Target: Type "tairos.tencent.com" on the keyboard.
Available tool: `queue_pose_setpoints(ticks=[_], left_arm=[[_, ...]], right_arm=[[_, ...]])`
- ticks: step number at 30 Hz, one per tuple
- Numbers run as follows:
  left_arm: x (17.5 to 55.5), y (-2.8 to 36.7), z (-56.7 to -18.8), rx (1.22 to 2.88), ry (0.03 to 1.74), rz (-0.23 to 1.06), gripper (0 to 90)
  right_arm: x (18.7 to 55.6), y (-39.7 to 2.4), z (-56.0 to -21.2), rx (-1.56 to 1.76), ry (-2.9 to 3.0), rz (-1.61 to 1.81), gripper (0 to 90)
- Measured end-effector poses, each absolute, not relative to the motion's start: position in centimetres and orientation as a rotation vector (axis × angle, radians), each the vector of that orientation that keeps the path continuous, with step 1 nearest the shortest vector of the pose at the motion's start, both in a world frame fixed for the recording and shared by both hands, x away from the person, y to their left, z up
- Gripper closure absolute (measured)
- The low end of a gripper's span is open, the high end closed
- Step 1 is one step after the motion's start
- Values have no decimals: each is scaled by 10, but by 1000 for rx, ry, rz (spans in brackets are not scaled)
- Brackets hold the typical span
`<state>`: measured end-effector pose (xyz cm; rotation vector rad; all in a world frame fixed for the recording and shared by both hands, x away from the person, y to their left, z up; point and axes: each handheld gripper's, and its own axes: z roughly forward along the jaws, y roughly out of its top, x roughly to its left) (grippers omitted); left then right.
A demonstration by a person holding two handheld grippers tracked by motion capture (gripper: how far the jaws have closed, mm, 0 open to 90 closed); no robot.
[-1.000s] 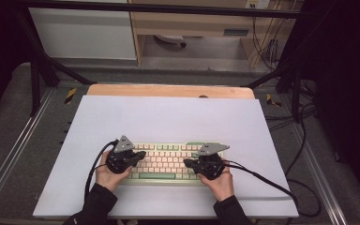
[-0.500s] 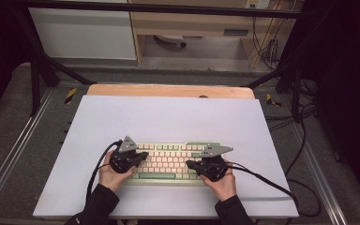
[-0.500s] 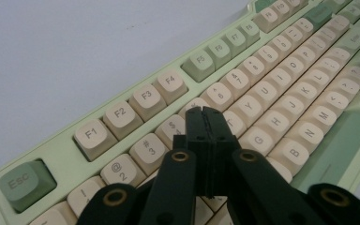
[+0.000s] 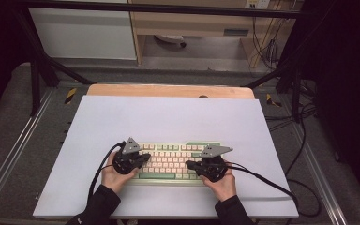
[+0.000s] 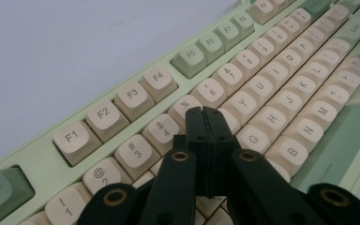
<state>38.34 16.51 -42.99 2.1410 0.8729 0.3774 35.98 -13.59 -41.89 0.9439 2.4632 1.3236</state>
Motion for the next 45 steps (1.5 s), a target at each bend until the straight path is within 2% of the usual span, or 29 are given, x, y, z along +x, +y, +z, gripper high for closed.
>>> queue_pose_setpoints(ticks=[21,45], left_arm=[[359,190,-413,2107,842,387,899],[347,217,-416,2076,870,374,898]], right_arm=[[362,-134,-416,961,2437,1355,900],[381,-106,-412,962,2407,1385,900]])
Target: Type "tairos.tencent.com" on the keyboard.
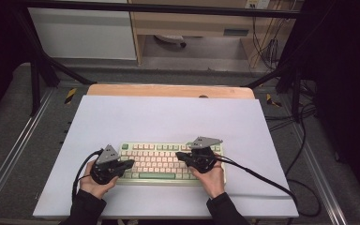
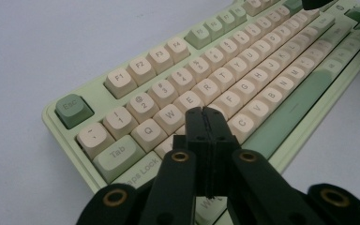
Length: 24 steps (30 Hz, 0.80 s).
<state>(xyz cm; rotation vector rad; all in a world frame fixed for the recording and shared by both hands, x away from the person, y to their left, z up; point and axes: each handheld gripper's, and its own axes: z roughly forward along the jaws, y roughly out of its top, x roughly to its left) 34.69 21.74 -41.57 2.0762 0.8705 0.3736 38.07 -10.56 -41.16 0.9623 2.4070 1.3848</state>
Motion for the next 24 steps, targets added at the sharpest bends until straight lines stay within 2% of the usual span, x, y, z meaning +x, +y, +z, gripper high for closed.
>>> queue_pose_setpoints(ticks=[24], left_arm=[[347,220,-420,2082,874,363,899]], right_arm=[[387,-90,-435,966,2444,1271,900]])
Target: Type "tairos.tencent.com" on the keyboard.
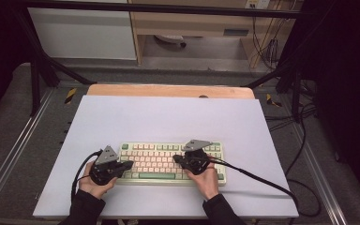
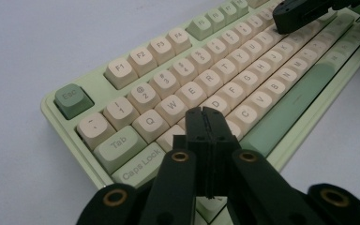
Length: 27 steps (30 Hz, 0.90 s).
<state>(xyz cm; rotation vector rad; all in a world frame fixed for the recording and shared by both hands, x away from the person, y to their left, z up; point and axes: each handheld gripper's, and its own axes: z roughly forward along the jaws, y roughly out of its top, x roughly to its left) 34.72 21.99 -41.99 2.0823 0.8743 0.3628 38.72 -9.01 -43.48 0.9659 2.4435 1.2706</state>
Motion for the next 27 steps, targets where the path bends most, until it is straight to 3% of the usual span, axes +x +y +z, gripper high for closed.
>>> queue_pose_setpoints(ticks=[27], left_arm=[[349,213,-418,2086,867,374,899]], right_arm=[[378,-103,-419,933,2446,1308,900]])
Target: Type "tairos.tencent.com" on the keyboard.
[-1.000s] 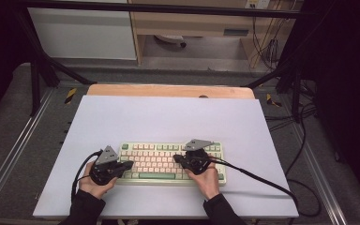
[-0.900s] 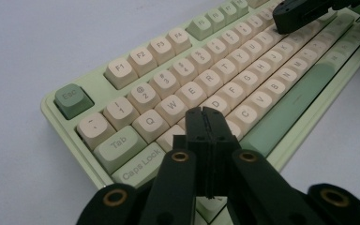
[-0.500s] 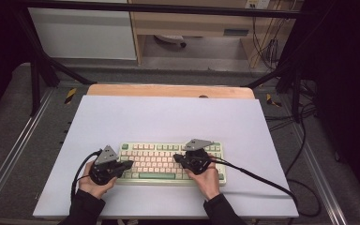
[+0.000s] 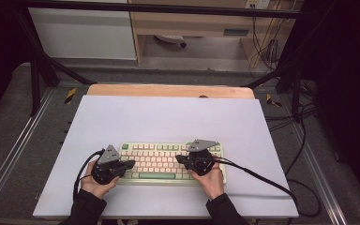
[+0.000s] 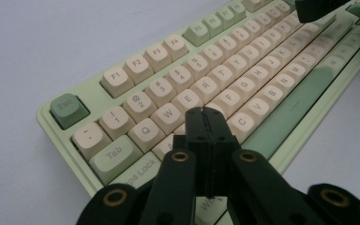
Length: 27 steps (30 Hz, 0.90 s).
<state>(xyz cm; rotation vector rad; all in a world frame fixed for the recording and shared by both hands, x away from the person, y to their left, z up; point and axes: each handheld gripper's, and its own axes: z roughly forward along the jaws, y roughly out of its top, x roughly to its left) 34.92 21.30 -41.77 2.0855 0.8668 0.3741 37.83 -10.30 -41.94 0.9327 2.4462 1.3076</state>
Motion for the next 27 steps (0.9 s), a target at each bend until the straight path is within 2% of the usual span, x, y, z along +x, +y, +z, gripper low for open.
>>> queue_pose_setpoints(ticks=[27], left_arm=[[361,198,-426,2121,871,376,899]], right_arm=[[364,-136,-426,976,2439,1328,900]])
